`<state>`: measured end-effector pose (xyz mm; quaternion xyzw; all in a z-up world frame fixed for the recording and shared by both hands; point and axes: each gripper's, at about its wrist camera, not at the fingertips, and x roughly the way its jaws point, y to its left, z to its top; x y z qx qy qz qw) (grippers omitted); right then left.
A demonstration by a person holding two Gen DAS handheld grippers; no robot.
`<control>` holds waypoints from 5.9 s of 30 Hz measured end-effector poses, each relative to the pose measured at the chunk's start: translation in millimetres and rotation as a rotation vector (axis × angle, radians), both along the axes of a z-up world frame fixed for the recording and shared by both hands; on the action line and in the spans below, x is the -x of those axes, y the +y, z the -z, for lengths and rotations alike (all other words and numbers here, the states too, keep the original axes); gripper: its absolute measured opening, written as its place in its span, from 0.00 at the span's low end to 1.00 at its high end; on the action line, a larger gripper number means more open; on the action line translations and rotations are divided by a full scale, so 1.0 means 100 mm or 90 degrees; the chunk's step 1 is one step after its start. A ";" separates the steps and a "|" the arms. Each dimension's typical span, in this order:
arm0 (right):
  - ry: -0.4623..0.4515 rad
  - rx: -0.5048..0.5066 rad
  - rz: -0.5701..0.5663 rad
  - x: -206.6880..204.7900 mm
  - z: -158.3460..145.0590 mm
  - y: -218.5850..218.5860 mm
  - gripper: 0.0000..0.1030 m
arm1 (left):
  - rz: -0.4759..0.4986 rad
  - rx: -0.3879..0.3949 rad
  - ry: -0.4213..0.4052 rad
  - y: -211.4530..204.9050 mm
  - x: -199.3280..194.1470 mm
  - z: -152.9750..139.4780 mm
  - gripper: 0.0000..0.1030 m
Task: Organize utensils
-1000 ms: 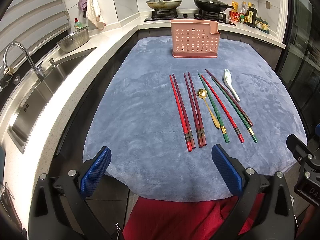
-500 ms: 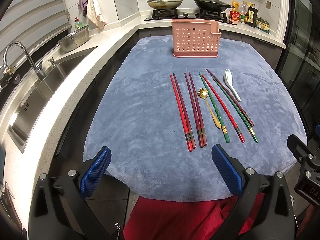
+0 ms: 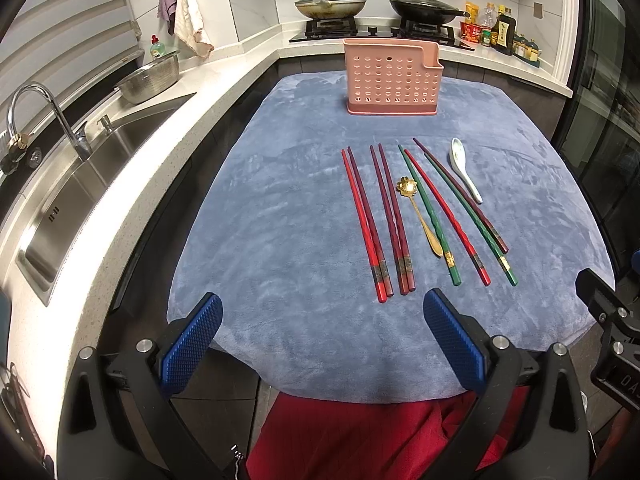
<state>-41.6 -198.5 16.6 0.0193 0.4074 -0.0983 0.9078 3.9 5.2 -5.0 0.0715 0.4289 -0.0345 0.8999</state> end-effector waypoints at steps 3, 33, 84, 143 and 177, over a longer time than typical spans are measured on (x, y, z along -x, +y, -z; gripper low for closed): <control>-0.001 0.000 0.000 0.00 0.00 0.00 0.94 | 0.001 0.000 -0.001 0.00 0.00 0.00 0.93; 0.058 -0.033 0.028 -0.30 0.27 -0.21 0.93 | -0.001 0.023 0.087 0.03 -0.52 0.52 0.93; 0.097 -0.105 -0.018 -1.90 0.85 -0.40 0.33 | -0.018 0.054 0.166 0.03 -1.23 1.06 0.13; -0.051 -0.160 -0.074 -1.73 -0.18 -0.53 0.06 | -0.006 0.149 -0.064 0.16 -1.42 -0.52 0.07; -0.129 -0.328 -0.071 -4.02 -0.50 -1.12 0.06 | 0.021 0.203 -0.259 -0.49 -3.38 -1.74 0.07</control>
